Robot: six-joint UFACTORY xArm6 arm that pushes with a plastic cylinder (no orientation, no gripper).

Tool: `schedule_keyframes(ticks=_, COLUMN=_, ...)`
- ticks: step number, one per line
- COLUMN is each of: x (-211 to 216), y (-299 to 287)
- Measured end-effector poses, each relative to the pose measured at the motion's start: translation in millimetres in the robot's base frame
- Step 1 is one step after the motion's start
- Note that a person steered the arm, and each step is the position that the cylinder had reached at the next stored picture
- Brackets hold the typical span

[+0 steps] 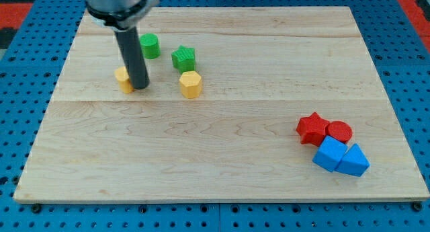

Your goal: Move the heart slightly to the top side

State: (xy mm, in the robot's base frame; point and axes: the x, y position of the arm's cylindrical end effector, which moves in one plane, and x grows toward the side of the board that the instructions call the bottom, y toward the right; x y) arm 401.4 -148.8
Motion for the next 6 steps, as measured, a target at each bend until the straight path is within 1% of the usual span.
schedule_keyframes(ticks=1, x=-20.4, y=-37.4)
schedule_keyframes(ticks=2, x=33.4, y=-31.8)
schedule_keyframes(ticks=3, x=21.5, y=-58.0)
schedule_keyframes(ticks=4, x=-16.1, y=-58.0)
schedule_keyframes(ticks=5, x=-13.2, y=-55.6)
schedule_keyframes(ticks=6, x=72.3, y=-32.9)
